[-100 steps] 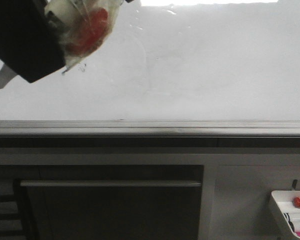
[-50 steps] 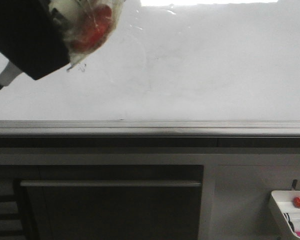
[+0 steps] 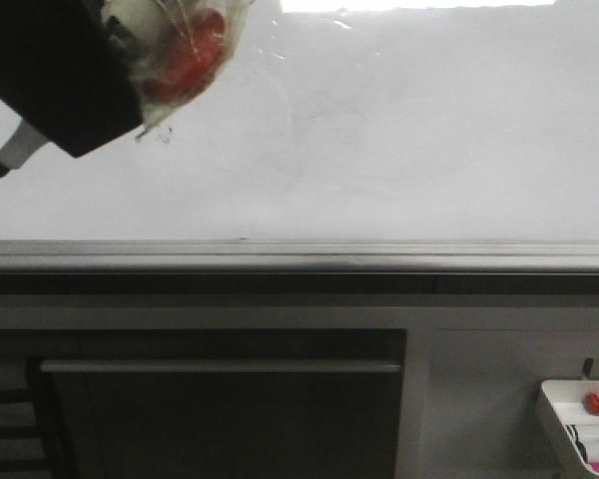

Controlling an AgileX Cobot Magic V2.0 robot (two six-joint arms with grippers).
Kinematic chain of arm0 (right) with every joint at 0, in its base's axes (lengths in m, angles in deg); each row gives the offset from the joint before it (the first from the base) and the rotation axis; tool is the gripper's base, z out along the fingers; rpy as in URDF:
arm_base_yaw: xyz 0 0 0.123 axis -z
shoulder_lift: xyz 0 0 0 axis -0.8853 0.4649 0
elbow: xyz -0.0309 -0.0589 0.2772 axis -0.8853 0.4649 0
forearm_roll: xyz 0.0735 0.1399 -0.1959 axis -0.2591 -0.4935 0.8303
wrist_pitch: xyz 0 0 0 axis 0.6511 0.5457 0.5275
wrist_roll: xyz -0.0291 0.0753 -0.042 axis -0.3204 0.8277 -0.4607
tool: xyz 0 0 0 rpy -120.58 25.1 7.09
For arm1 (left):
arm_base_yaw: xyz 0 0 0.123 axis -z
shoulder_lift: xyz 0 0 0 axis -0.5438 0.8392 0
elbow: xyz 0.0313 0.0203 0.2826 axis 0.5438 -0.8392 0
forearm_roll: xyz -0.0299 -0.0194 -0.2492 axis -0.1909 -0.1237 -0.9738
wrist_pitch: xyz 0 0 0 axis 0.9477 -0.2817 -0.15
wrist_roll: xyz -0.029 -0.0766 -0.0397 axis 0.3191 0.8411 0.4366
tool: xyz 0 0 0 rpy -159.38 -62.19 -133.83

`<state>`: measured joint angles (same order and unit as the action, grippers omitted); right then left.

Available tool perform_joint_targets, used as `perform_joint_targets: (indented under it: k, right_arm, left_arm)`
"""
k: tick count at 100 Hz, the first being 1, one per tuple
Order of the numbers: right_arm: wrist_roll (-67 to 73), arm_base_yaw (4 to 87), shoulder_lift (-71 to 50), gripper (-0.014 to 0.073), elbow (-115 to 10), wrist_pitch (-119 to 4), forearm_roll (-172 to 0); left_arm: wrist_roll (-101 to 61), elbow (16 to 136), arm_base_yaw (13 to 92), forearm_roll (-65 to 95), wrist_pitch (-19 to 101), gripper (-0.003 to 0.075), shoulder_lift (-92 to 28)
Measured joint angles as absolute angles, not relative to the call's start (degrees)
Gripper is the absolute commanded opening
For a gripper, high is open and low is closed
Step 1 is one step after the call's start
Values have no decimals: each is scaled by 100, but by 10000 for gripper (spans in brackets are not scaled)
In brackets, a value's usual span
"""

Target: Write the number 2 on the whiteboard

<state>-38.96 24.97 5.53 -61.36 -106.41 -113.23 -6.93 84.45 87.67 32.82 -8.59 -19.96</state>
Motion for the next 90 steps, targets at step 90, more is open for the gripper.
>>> perform_joint_targets:
  k: [90]
  right_arm:
    - [3021,2497,-2226,7,-4480,-8978,-6803]
  left_arm:
    - [65,6756,6118,3282,475,419,-4783]
